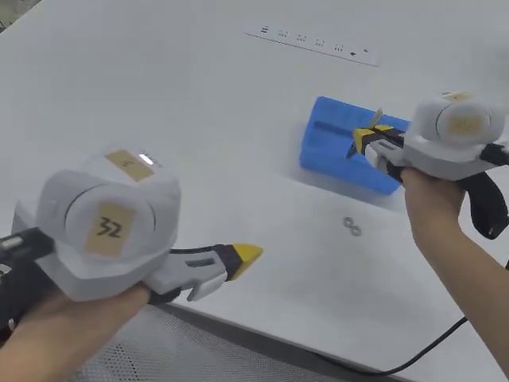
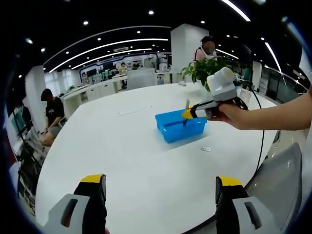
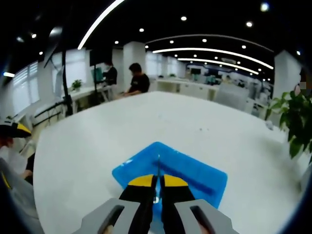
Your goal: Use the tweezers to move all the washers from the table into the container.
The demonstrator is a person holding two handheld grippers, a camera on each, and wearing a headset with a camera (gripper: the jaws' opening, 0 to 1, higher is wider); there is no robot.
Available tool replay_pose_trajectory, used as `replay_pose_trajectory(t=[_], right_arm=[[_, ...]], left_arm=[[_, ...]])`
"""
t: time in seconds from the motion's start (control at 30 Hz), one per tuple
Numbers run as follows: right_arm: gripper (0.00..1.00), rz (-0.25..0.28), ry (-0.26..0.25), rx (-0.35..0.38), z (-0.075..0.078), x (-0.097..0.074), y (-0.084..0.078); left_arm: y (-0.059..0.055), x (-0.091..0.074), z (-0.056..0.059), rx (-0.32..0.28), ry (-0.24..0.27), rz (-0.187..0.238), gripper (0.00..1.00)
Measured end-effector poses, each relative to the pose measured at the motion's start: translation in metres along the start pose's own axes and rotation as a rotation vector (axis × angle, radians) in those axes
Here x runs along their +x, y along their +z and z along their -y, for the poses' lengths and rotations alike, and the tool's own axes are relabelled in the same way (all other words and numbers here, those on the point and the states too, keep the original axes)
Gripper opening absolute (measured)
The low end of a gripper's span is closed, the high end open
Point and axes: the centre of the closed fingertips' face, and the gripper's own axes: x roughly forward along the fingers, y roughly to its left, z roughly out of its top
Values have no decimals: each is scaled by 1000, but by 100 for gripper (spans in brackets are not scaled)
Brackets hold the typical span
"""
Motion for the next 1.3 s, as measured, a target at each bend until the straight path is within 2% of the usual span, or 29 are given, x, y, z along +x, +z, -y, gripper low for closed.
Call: replay_pose_trajectory(t=[0.1, 0.13, 0.17, 0.43, 0.5, 0.67, 0.8, 0.87, 0.93, 1.1, 1.3], right_arm=[[1, -21, 1, -4, -1, 1, -9], [1, 7, 4, -14, -2, 0, -7], [1, -12, -3, -9, -2, 0, -10], [2, -20, 8, -28, -7, -1, -8], [3, -4, 9, -25, -6, -3, -3], [3, 74, 5, 23, -3, -17, 19], [3, 145, 23, 72, -3, -40, 38], [3, 175, 35, 100, -5, -52, 44], [3, 183, 40, 116, -7, -61, 44], [3, 182, 64, 131, -19, -81, 33], [3, 113, 74, 129, -34, -87, -1]], left_arm=[[0, 1, 1, -2, -1, 1, 95], [0, 1, 1, -3, -3, 1, 95], [0, 1, 1, -1, -3, 2, 95], [3, 0, 1, 3, -3, 9, 95], [4, -1, 1, 2, -3, 12, 95], [2, -2, 3, 0, -6, 12, 95], [3, -2, 4, 10, -7, 11, 95], [5, -3, 4, 8, -6, 18, 95], [5, -3, 4, 6, -4, 23, 95], [4, -4, 4, 7, 0, 20, 95], [4, -5, 3, 7, 3, 18, 95]])
